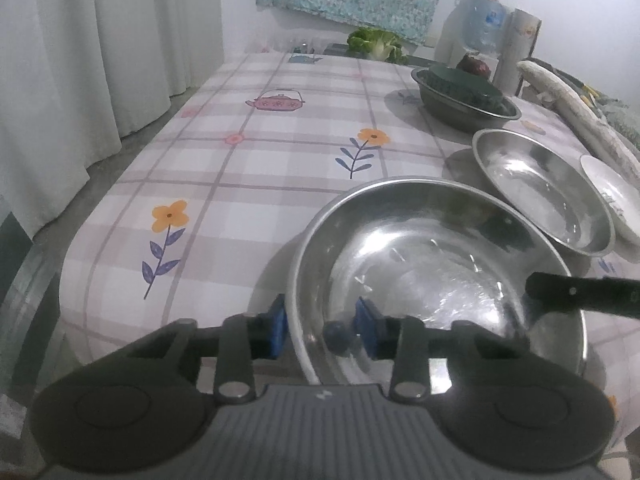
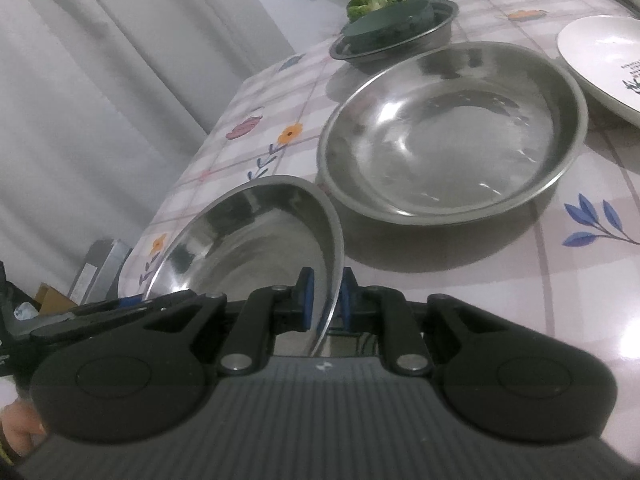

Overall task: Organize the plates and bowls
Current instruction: 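Grasp the large steel bowl rim with the left tool while the right tool holds the plate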

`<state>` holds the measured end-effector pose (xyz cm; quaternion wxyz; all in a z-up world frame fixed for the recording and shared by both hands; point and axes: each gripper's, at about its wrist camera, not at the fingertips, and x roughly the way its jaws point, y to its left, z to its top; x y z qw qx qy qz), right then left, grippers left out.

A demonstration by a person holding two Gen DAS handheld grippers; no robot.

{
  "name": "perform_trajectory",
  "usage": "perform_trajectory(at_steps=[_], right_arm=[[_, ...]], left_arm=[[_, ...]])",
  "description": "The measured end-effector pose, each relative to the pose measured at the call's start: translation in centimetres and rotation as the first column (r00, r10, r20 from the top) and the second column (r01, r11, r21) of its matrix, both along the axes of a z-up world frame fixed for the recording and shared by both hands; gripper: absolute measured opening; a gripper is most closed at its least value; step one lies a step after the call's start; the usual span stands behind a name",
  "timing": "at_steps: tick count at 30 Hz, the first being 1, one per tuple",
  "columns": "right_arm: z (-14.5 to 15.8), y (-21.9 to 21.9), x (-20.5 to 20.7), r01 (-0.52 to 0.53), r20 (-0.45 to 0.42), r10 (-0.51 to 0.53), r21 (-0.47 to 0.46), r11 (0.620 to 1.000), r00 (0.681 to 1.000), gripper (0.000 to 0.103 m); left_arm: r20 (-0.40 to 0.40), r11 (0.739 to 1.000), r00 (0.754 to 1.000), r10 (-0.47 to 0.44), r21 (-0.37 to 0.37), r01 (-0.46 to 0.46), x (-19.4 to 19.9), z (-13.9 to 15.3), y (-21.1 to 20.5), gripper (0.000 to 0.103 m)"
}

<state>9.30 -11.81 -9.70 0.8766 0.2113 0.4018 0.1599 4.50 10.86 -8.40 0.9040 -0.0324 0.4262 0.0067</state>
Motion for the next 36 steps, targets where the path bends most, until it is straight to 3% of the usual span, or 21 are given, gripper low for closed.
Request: perform_trajectory(at_steps=[3,11,18,36], right_arm=[[0.1,0.1,0.0,0.000,0.002,0.000,0.004,1.000,1.000,0.012],[0.4,0.6,0.4,-0.016,0.017,0.016,-0.002,1.000,1.000,0.012],[-0.2,0.7,0.6,-0.008,0.008,0.008,0.002,1.000,1.000,0.012],[0.0,3.1,-1.4,-0.038,0.072,0.050,-0.163,0.986,0.996,0.013]], left_arm=[[0.000,1.000,1.000,0.022,-0.009,-0.022,-0.2,0.2,0.2,0.032],[-0.008,0.998,0.999,0.051,-0.024,-0.051,-1.6,0.4,0.7,0.031],[-0.003,0.998,0.999,0.034,0.051,-0.034,-1.9,0.1,-0.2,0.032],[0.004,0.996,0.999,0.043,0.079,-0.043,-1.6,-0.2,-0.6,0.033]])
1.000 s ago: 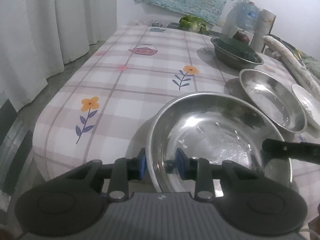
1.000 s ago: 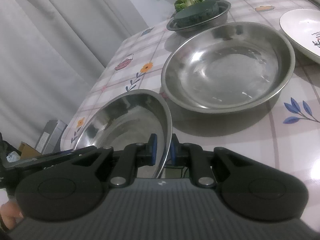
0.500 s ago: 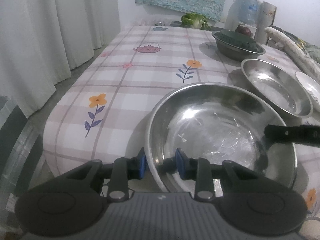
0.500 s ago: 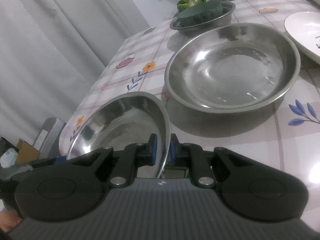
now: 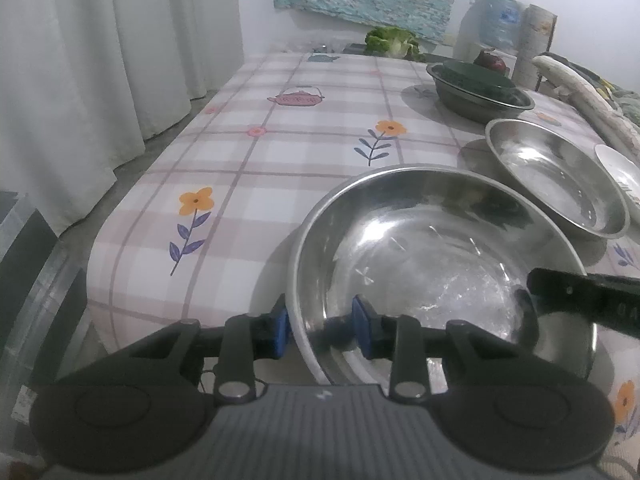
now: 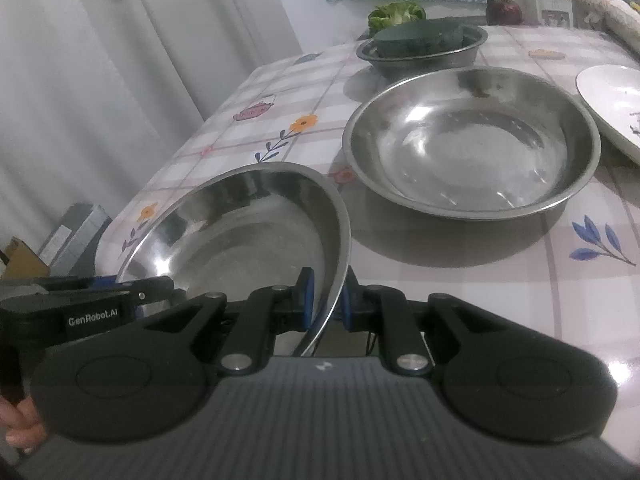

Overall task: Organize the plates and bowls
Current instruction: 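Grasp the large steel bowl rim with the left tool while the right tool holds the plate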

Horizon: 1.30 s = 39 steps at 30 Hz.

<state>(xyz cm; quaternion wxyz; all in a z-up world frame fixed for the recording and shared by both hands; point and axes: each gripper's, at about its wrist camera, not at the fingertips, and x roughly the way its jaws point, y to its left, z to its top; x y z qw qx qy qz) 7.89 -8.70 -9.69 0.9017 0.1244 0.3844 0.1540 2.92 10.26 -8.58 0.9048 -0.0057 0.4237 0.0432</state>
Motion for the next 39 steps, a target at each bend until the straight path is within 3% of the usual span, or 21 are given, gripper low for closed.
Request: perform_trajectory(at_steps=[39], right_arm=[[1.7,0.2,-1.0,0.007,0.053,-0.004,-0.052,0.999,0.999,0.016]], left_arm=[[0.052,1.000,0.999,0.001,-0.027,0.000,-0.9,1.9,-0.1,0.033]])
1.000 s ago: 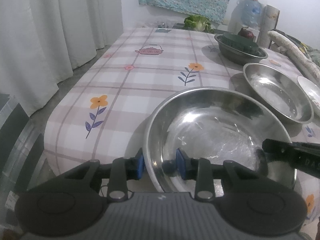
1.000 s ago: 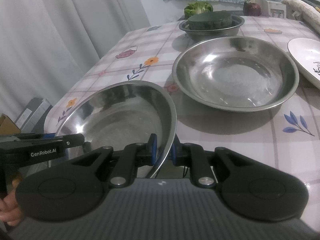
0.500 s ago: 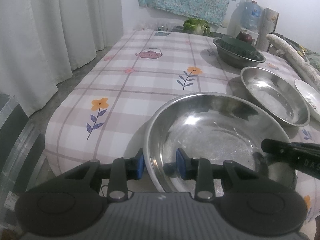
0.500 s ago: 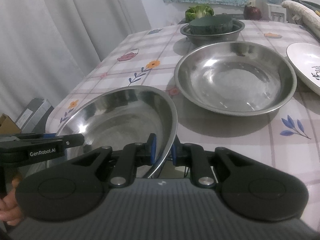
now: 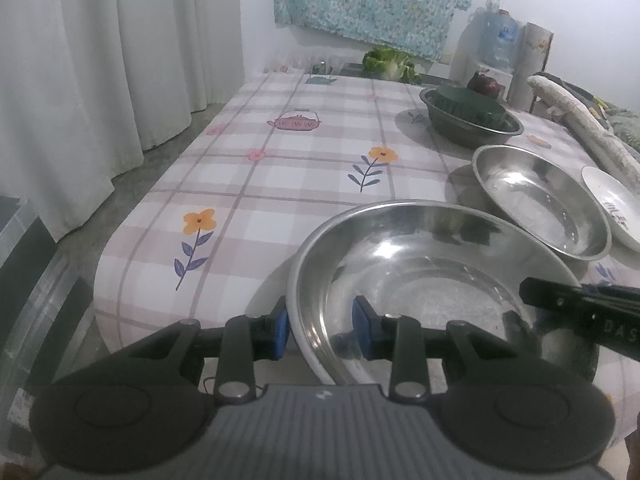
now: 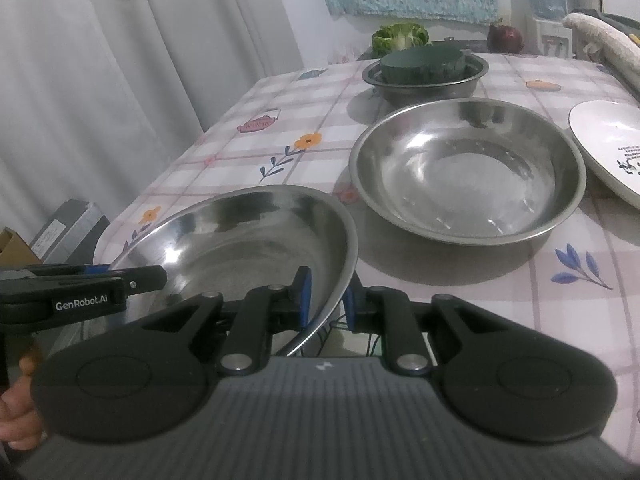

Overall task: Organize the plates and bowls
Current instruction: 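Grasp the large steel bowl rim with the left tool while the right tool holds the plate, then lower the shallow steel plate into the large bowl with the right tool while the left tool holds it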

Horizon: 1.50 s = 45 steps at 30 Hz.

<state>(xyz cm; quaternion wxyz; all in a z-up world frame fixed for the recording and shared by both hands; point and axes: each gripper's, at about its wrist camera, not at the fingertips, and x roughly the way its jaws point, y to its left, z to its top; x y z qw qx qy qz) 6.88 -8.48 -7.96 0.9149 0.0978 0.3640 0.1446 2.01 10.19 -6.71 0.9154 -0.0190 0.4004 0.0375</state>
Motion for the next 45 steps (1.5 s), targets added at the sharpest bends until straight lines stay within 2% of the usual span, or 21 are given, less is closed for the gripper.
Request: perform_trajectory(at_steps=[31,45], right_arm=[[2.0,-1.1,-1.0,0.031,0.068,-0.032,0.020,0.999,0.997,0.016],[3.5,-4.6,-1.0,0.097,0.094,-0.103,0.060,0.993,0.990,0.016]], left_arm=[[0.054,1.000,0.998,-0.027,-0.002,0.028,-0.4,2.4,-1.1,0.033],[0.096,0.996,0.991,-0.090,0.013,0.089,1.3,4.7,-4.7,0.033]])
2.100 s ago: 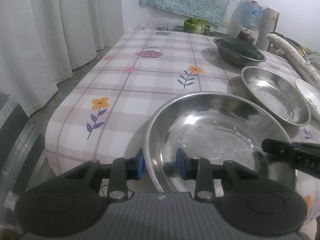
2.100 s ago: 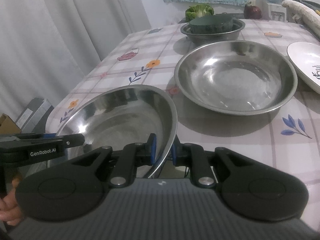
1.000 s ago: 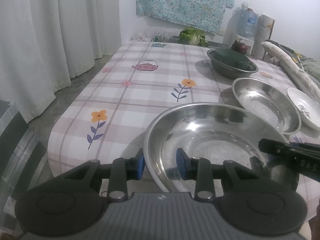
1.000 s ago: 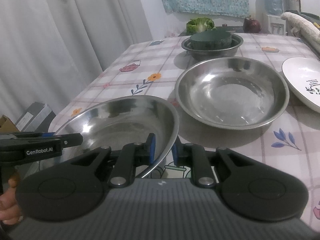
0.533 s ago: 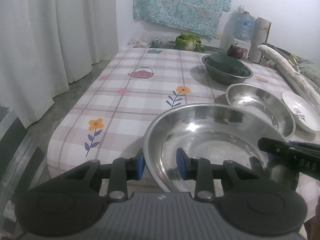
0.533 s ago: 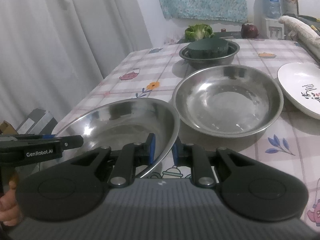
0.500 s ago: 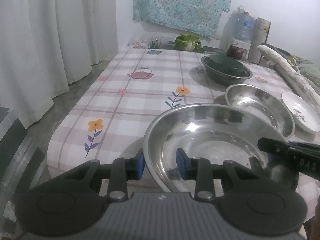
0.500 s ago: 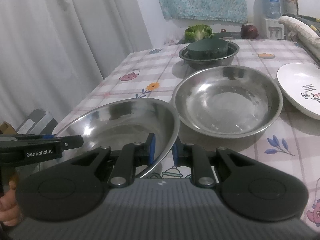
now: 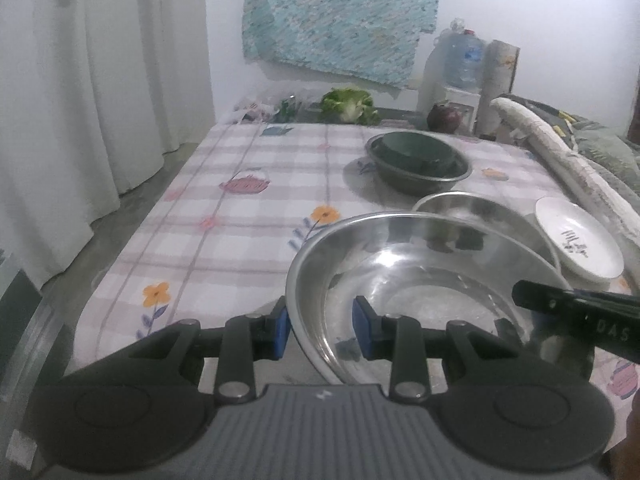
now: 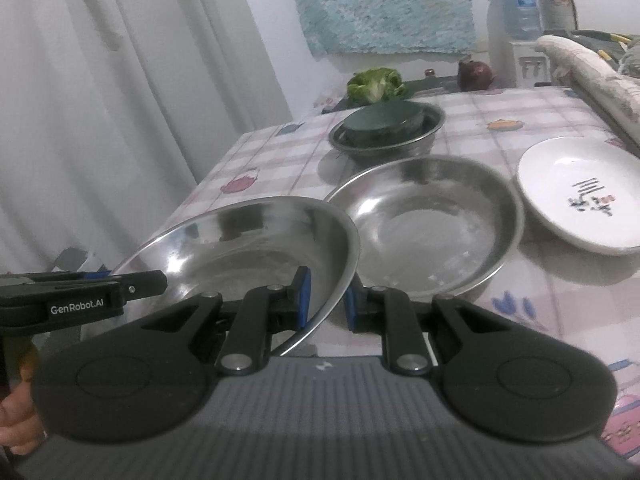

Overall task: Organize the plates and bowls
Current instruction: 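Lower the shallow steel plate into the large bowl with the right tool while the left tool holds it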

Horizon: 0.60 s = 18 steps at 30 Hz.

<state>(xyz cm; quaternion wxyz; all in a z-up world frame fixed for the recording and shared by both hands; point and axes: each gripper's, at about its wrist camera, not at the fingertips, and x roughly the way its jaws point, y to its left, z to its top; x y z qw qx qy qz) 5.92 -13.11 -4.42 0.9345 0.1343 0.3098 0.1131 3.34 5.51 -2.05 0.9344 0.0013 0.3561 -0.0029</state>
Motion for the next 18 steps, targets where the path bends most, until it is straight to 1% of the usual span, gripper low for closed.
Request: perform_trajectory(at_steps=[10,18], right_arm=[[0.9,-4.4,0.9,0.075,-0.007,-0.074,0.006,0.997,0.997,0.017],[0.5,-7.6,2.1,0.125,-0.033,-0.124,0.004,0.992,0.992,0.018]], left_arm=[[0.002,0.998,0.998,-0.067,-0.010,0.067,3.2,0.6,-3.9,0.033],[-0.039,0.993,0.992,-0.117,0.001,0.117,6.4,-0.1,-6.9,0.033]])
